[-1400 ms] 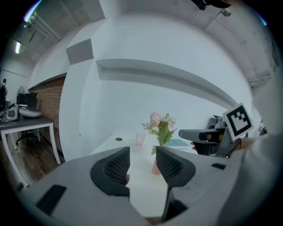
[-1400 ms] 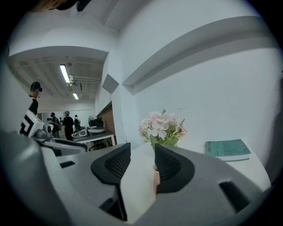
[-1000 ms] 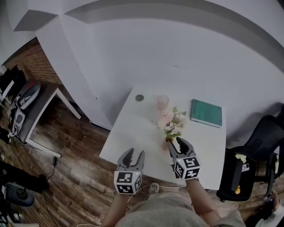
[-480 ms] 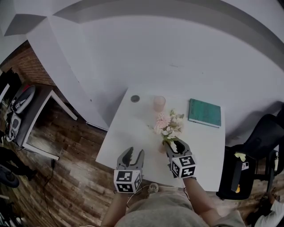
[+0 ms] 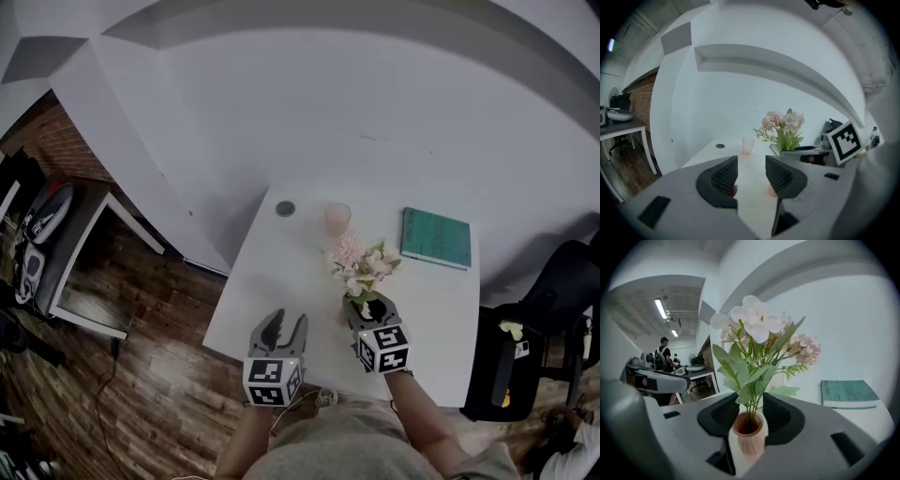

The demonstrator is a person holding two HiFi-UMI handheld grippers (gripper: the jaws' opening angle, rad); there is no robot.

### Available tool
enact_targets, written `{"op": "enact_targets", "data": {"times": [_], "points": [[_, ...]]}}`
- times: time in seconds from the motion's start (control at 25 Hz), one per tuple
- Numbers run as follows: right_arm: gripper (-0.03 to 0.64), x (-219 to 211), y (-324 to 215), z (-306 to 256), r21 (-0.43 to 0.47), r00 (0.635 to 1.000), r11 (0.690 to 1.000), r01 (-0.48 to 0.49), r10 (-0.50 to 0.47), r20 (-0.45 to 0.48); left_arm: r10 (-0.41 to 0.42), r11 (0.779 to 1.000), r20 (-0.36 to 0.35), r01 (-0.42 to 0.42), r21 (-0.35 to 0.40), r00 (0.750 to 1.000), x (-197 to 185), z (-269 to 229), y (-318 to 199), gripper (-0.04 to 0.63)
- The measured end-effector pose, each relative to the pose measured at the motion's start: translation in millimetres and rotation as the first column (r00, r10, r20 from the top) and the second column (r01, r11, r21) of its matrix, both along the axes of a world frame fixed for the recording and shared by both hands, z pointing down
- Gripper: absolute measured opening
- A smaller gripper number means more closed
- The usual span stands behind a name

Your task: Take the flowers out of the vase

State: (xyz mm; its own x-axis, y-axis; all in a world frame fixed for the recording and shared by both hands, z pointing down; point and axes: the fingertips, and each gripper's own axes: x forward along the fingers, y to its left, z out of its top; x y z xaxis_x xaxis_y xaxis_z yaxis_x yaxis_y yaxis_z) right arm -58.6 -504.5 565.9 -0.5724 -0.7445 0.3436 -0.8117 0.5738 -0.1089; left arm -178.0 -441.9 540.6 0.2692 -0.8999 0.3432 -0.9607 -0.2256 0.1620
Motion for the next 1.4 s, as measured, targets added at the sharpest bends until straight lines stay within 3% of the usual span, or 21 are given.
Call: {"op": "enact_targets", "data": {"times": [0.56,1.4], "points": [[0.061,5.9,9.6,-6.8,0.022,1.000,1.000,-0.002,0.002,-0.031,-0.008,1.000,-0.002,0.008,-0.015,1.000,2.4,2.0,7.4,0.172],[0.048,6.9,39.9,-87.5,0.217,0.999,0.976,-0.025,0.031,-0.025,0.042,0.999,0.004,-0.042,0.012,0.999,8.8,-11.6,63.6,0.164]]}}
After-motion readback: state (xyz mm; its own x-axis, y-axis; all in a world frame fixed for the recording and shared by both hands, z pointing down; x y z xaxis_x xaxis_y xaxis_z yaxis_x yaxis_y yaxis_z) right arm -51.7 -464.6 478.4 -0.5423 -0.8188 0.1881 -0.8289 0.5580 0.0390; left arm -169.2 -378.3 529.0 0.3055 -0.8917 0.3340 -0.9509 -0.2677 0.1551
